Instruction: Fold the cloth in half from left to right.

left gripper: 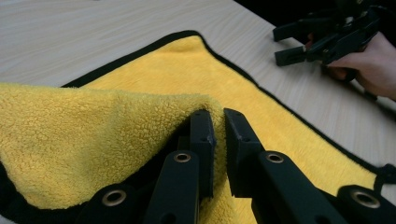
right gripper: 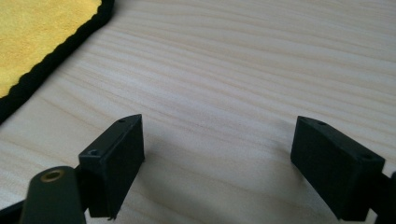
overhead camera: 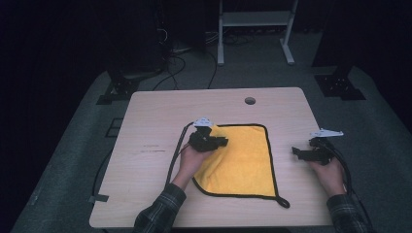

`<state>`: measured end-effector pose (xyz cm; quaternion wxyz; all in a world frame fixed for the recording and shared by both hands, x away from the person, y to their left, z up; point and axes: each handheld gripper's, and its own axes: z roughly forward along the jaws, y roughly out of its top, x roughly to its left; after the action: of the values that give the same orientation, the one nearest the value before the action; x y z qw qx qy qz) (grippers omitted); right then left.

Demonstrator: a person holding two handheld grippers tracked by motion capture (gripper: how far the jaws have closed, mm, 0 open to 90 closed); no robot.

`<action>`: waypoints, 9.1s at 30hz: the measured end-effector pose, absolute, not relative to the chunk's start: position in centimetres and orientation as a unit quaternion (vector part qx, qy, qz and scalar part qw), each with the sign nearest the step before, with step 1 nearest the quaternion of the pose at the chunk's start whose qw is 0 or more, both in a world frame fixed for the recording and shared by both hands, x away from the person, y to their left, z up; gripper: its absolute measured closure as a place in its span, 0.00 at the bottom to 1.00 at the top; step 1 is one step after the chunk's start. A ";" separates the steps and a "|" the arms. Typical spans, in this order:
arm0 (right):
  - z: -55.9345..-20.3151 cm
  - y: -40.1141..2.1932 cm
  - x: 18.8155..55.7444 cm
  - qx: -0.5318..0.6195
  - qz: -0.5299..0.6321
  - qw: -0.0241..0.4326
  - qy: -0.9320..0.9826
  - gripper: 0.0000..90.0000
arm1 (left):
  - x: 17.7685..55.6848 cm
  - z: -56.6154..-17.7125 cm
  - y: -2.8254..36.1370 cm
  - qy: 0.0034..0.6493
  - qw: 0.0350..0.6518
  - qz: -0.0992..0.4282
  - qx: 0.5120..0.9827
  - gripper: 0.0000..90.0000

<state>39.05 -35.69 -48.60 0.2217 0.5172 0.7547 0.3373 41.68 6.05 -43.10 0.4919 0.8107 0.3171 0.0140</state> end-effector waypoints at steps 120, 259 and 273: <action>-47.8 -34.4 39.4 0.498 0.344 0.199 0.771 0.17 | 35.8 -48.2 19.4 0.306 0.352 0.134 0.874 0.00; -43.1 -18.1 39.5 0.332 0.415 0.105 0.841 0.47 | 35.6 -48.4 19.2 0.332 0.358 0.146 0.860 0.00; -45.5 -12.9 39.2 0.293 0.383 0.088 0.871 0.43 | 35.6 -48.3 19.2 0.331 0.357 0.146 0.861 0.00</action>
<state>39.18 -12.87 -45.50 0.0885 0.2934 0.8713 0.3833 35.65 19.24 -48.34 0.3574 0.8610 0.3309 0.1465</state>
